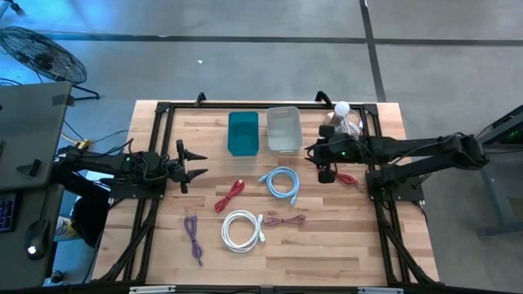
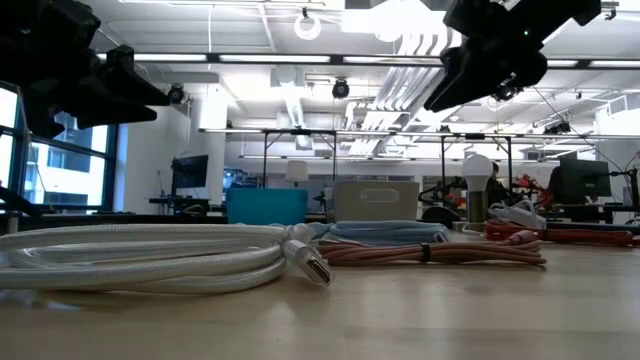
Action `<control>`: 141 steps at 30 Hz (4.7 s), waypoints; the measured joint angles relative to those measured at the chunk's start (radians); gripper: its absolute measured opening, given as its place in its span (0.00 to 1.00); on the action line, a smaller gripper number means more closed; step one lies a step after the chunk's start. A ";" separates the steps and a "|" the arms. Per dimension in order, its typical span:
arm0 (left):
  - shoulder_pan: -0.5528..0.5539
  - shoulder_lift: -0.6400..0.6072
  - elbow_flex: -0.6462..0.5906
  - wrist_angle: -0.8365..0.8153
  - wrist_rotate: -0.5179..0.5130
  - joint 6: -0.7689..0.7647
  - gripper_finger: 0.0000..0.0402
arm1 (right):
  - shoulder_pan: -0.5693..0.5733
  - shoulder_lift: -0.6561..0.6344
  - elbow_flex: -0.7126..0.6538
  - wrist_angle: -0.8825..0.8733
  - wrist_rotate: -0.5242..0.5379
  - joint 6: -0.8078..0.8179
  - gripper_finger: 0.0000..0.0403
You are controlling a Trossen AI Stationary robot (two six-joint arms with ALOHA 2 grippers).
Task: Pick & Place USB Port
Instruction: Put the blue HDMI cable into the blue bin
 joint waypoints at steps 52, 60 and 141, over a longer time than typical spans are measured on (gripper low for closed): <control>0.000 0.000 0.000 -0.046 0.036 -0.046 0.50 | 0.137 0.393 -0.001 0.308 0.055 0.196 0.56; 0.000 0.000 0.000 -0.059 0.037 -0.068 0.50 | 0.172 0.393 0.049 0.181 -0.024 0.277 0.56; 0.000 0.000 0.000 -0.117 0.116 -0.074 0.50 | 0.152 0.734 0.227 0.142 -0.278 0.395 0.56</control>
